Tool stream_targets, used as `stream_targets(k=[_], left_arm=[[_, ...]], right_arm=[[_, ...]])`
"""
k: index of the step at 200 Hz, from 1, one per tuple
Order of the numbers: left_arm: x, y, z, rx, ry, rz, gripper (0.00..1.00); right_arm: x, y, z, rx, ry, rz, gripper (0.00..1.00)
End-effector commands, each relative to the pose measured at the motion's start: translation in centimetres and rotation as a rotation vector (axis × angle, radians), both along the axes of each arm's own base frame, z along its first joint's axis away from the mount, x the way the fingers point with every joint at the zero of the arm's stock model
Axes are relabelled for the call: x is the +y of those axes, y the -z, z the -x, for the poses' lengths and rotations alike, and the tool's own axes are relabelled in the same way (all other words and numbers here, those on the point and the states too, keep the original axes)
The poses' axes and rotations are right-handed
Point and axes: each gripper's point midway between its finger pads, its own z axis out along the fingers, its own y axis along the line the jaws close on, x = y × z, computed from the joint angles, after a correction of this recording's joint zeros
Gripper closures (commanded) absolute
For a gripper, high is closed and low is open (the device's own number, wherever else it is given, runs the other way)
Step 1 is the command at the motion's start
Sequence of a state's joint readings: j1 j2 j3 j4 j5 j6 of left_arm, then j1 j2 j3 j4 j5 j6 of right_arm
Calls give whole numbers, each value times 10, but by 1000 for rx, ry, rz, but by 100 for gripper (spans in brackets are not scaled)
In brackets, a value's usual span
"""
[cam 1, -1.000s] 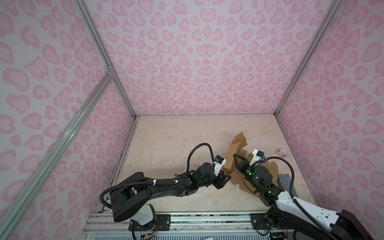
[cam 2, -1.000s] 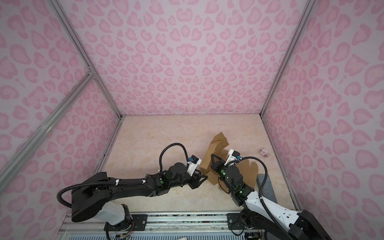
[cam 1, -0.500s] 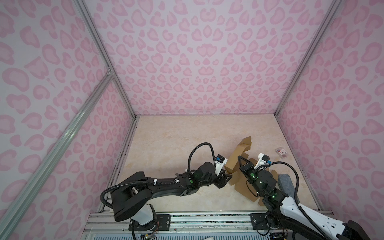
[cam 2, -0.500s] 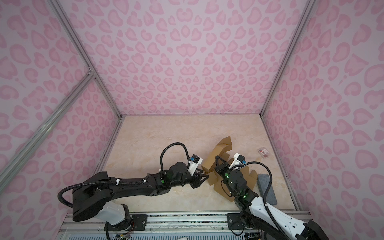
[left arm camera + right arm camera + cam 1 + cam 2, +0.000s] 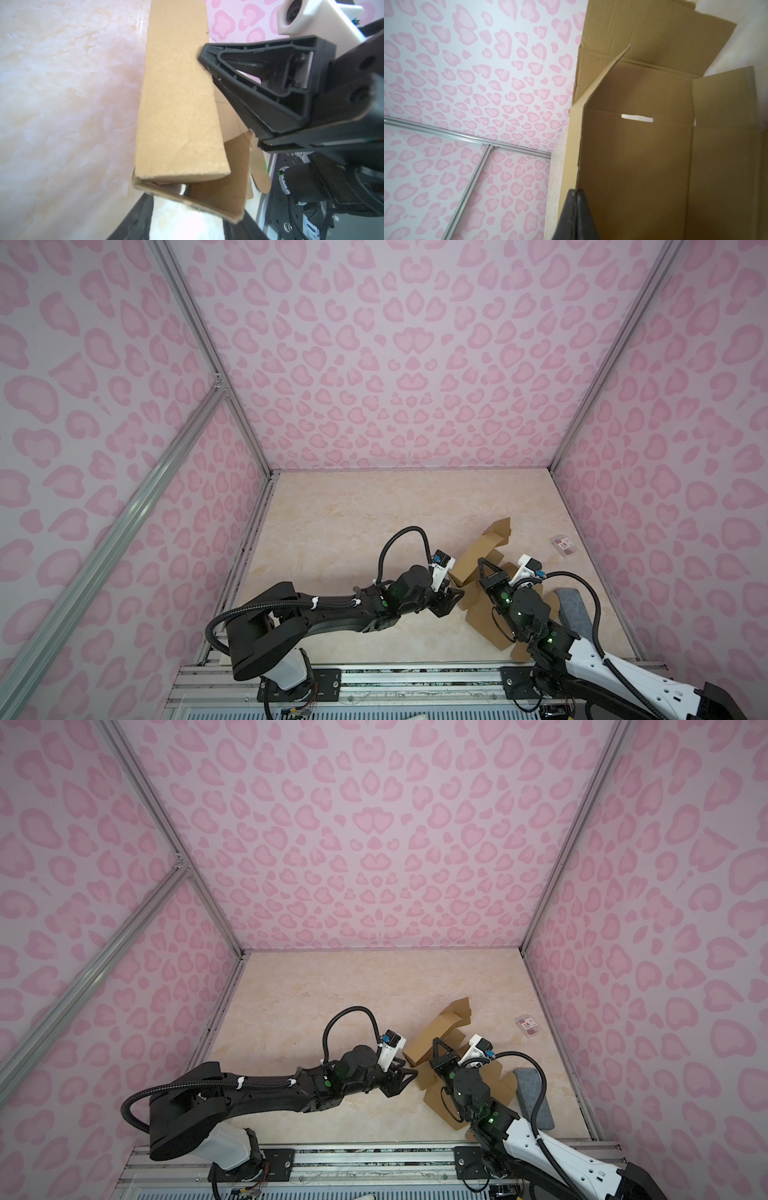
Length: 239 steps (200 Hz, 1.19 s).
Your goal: Fold the paper box
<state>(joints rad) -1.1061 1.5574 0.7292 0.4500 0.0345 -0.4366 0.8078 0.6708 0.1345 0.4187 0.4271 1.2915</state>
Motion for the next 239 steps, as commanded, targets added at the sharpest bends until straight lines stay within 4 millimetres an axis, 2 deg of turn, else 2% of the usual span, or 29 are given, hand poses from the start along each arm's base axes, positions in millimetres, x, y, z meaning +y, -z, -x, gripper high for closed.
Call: stream_targets(k=[1, 64, 130, 180, 239], left_arm=[[-1, -11, -13, -44, -51, 21, 45], [-4, -9, -23, -55, -101, 8, 45], [7, -8, -42, -147, -186, -78, 46], [8, -11, -56, -218, -226, -125, 47], [24, -8, -74, -248, -275, -155, 48]], right_arm=[[-8, 17, 3, 58, 42, 44, 100], [-2, 5, 3, 65, 72, 33, 100], [5, -10, -6, 38, 96, 22, 100], [13, -25, -18, 7, 112, 18, 100], [22, -34, -34, -23, 109, -8, 100]])
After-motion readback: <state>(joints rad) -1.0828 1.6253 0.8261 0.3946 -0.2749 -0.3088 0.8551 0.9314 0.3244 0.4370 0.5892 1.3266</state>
